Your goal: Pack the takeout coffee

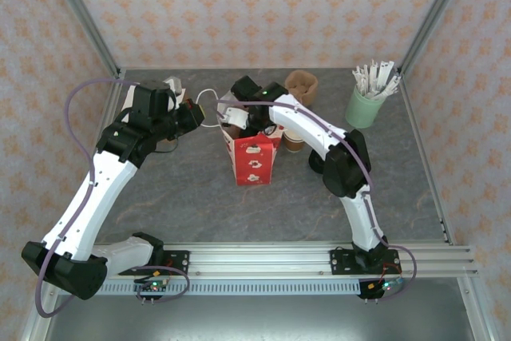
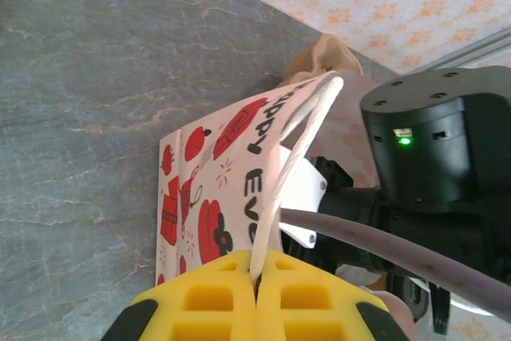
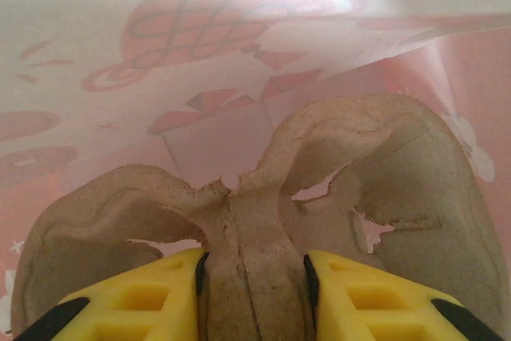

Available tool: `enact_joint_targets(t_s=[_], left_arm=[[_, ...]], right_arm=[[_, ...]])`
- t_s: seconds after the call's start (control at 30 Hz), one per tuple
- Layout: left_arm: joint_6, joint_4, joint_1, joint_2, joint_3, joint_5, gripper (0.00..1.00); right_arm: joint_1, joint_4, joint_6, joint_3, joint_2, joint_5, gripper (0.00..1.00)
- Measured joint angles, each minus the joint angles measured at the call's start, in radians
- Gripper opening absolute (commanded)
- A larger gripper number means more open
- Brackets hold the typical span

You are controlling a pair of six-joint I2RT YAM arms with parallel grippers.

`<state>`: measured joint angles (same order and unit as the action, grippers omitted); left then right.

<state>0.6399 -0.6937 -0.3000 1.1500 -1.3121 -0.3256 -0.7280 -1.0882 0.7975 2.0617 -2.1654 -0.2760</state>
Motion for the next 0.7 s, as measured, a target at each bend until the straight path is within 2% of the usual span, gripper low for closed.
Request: enact_joint_targets(t_s=[0.27,0.53,0.7], left_arm=[[0.0,0.01,0.0,0.007,0.0,-0.016,0.0],[0.0,0.01,0.0,0.007,0.0,-0.016,0.01],[0.0,0.01,0.0,0.007,0.0,-0.016,0.0]], right_arm=[[0.0,-0.029,-0.001,0.029,-0.045,0.007,0.39],[0.003,-0.049,-0.03,0.096,-0.044,-0.023,0.59],[0.011,-0.059,-0.054,0.127,-0.04,-0.041,0.66]])
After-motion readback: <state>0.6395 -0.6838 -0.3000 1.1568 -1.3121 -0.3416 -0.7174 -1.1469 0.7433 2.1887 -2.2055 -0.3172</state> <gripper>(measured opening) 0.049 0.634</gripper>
